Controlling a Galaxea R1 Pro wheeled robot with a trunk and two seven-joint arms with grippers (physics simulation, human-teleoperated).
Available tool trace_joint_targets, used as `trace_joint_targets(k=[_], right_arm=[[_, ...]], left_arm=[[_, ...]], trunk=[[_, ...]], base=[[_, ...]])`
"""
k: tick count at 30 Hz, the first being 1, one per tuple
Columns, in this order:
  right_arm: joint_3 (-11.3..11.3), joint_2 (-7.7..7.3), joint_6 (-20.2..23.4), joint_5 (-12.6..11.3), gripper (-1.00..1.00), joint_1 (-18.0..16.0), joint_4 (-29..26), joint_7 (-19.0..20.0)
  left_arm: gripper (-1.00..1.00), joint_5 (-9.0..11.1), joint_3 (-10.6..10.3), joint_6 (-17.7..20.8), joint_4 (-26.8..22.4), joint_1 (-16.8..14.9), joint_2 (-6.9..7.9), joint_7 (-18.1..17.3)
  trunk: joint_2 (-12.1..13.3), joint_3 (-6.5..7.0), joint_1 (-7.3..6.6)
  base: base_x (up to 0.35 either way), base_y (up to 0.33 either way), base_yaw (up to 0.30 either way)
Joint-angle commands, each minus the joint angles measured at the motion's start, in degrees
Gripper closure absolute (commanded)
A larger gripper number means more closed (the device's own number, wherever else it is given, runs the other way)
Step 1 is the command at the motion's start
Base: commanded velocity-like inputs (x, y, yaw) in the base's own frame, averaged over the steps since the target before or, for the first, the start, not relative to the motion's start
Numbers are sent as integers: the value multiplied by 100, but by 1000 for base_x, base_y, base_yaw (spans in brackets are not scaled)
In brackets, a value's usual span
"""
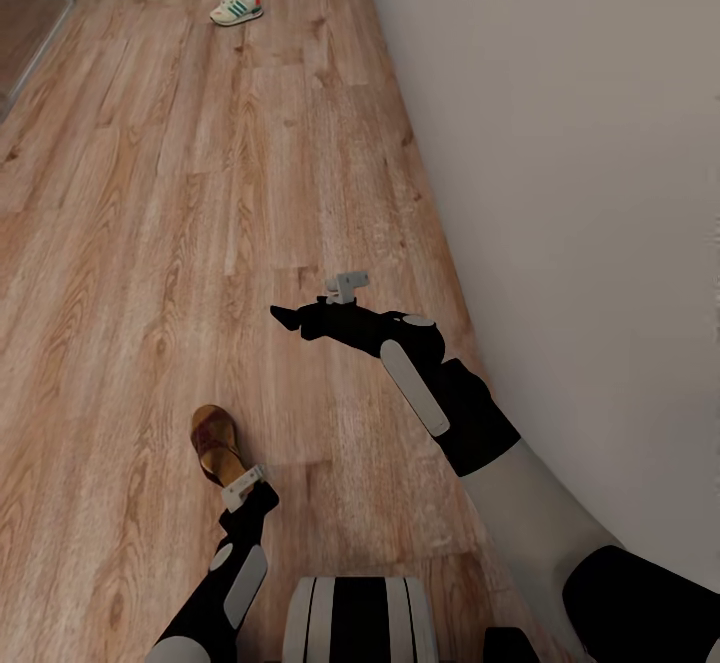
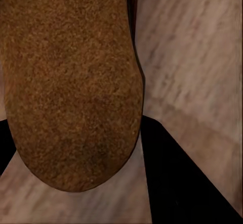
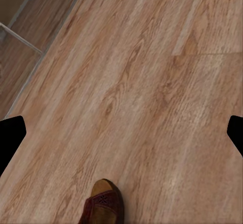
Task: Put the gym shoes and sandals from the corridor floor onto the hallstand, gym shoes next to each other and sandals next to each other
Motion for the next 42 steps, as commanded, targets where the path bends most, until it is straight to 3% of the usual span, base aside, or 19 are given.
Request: trace_joint_targets(k=[1, 17, 22, 28, 29, 31, 32, 33, 38, 42], right_arm=[[-4, 1, 25, -5, -100, -2, -3, 10], [-4, 1, 25, -5, -100, -2, 22, 22], [-4, 1, 24, -5, -100, -2, 9, 23], [-4, 1, 24, 10, -100, 12, 40, 23], [-4, -136, 24, 19, -100, 73, 84, 21], [-4, -154, 17, 25, -100, 160, 129, 24], [-4, -174, -8, 43, -100, 331, 172, 25], [1, -189, -575, 288, -100, 778, 270, 7], [12, -184, -1343, 738, -100, 1106, 568, -8], [19, -178, -1527, 845, -100, 1236, 702, -9]], left_arm=[[100, 32, 8, -8, -5, 0, -3, -2], [100, 31, 6, -17, -55, 21, 10, -39], [100, 31, 0, 60, -406, 73, 169, -42], [100, 26, -8, 99, -506, 85, 488, -56], [100, 15, -11, 92, -445, 131, 724, -72], [100, 18, -10, 90, -441, 189, 786, -123], [100, 21, -6, 93, -438, 238, 853, -265], [100, 28, 4, 109, -452, 269, 1079, -479], [100, 32, 4, 114, -484, 273, 1281, -504], [100, 31, 5, 114, -478, 274, 1330, -507]], trunk=[[0, 20, -3], [22, 374, -44], [29, 485, -57], [37, 618, -73], [38, 640, -75], [41, 684, -80], [42, 707, -83], [43, 730, -85], [50, 867, -98], [55, 989, -109]], base=[[0, 0, 0], [0, 0, 0], [0, 0, 0], [0, 0, 0], [0, 0, 0], [0, 0, 0], [0, 0, 0], [0, 0, 0], [0, 0, 0], [0, 0, 0]])
